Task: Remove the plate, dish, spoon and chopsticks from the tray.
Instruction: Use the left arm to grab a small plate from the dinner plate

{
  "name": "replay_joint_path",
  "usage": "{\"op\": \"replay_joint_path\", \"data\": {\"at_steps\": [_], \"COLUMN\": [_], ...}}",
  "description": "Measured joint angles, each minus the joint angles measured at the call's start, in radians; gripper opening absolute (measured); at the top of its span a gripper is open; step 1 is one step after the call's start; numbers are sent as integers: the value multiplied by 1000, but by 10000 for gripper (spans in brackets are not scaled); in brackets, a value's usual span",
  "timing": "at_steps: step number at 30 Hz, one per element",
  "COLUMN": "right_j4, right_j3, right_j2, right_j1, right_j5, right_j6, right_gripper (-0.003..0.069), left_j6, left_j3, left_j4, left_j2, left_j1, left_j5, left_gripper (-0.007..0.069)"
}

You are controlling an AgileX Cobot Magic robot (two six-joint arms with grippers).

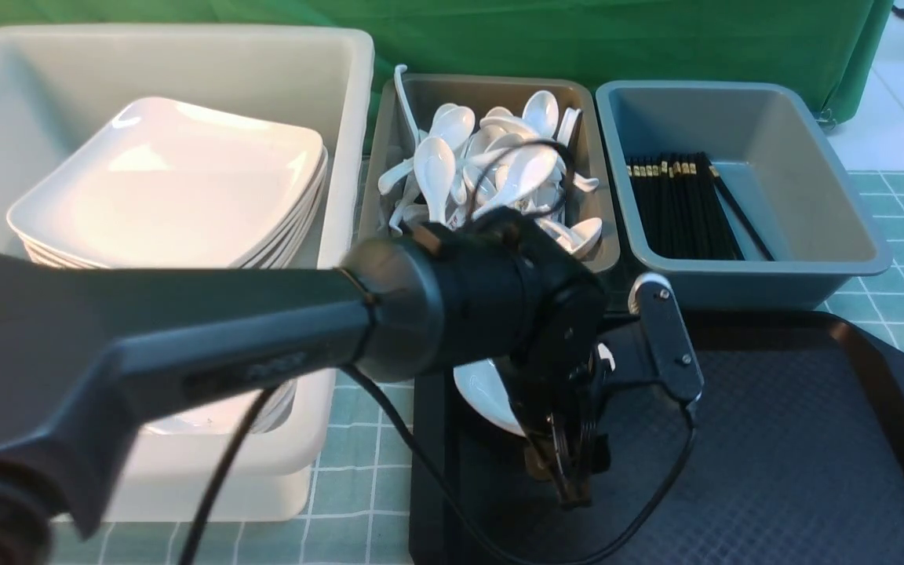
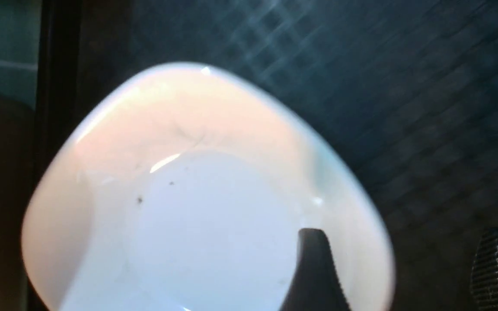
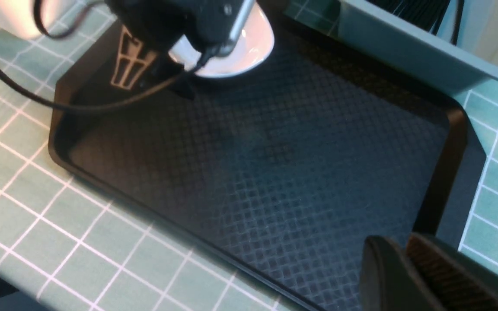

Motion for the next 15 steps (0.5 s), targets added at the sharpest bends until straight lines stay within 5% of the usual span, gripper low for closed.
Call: {"op": "replay_joint_path", "data": {"at_steps": [5,15], "right_j4": [0,37], "right_j3": [0,0], "right_j2": [-2,-5], "right_j1": [0,0], "right_j5": [0,0], "right_j6": [0,1], "right_gripper": [108,108], "left_j6": [-18,-66], "left_j3": [0,-8], "left_j4": [69,132], "left_j2": [55,79], "left_j1": [0,0], "left_j5": [-39,-62], "left_gripper": [429,149]}}
